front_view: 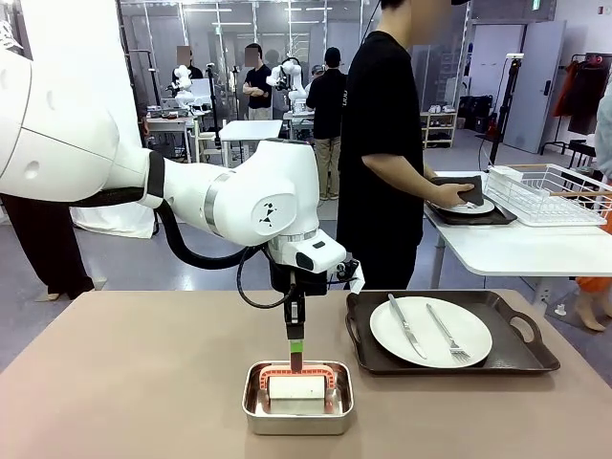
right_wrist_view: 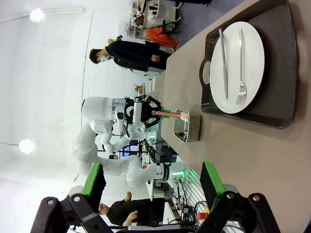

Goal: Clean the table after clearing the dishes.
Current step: When the left (or right) Handle tray is removed, use the left hand (or right hand) to clean the left (or right) side of the table with the Lint Roller.

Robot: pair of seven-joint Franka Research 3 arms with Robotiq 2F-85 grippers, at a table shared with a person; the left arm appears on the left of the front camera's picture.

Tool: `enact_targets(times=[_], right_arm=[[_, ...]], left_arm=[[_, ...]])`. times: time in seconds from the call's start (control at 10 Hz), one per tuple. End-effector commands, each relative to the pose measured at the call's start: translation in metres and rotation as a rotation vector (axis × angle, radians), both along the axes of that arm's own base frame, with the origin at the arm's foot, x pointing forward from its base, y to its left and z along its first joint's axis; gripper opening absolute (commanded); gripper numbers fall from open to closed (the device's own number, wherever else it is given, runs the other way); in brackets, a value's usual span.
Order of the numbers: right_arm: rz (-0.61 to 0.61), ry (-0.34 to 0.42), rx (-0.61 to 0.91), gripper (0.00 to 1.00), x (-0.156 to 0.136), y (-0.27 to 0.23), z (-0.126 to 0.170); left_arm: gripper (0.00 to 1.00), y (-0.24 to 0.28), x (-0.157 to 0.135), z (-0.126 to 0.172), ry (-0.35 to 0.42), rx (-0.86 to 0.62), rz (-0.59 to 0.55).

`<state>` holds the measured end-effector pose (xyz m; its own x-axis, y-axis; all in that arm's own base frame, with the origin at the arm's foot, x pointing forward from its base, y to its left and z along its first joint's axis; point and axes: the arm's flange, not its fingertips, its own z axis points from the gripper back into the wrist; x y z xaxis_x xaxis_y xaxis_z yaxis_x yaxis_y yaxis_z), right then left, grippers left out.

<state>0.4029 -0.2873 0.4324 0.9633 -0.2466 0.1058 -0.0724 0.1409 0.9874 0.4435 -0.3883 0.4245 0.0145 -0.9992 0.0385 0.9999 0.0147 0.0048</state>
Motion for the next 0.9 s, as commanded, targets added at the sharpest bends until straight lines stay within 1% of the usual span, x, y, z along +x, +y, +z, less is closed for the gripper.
enact_targets(times=[0.0,0.8], right_arm=[[0.000,-0.007,0.000,1.00,-0.0019,0.0001,0.0037],[0.000,-0.007,0.000,1.00,-0.0019,0.0001,0.0037]], left_arm=[[0.02,0.0003,0.0001,0.0001,-0.002,0.001,0.001],[0.02,0.0003,0.0001,0.0001,-0.002,0.001,0.001]])
